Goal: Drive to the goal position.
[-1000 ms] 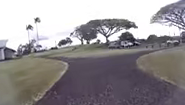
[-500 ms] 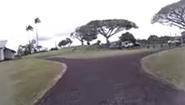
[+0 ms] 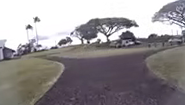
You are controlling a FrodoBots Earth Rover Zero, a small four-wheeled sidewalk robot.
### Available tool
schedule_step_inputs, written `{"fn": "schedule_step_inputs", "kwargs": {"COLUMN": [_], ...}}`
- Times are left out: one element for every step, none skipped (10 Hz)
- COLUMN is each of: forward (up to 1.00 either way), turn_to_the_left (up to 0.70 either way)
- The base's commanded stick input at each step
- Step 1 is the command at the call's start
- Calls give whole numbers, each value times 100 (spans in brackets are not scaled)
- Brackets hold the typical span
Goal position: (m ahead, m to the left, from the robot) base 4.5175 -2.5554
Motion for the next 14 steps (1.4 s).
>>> {"fn": "schedule_step_inputs", "kwargs": {"forward": [85, 85, 85, 85, 85, 85, 85, 85, 85, 85, 85, 85, 85, 85], "turn_to_the_left": [0, 0, 0, 0, 0, 0, 0, 0, 0, -3, -5, -7, -13, -25]}}
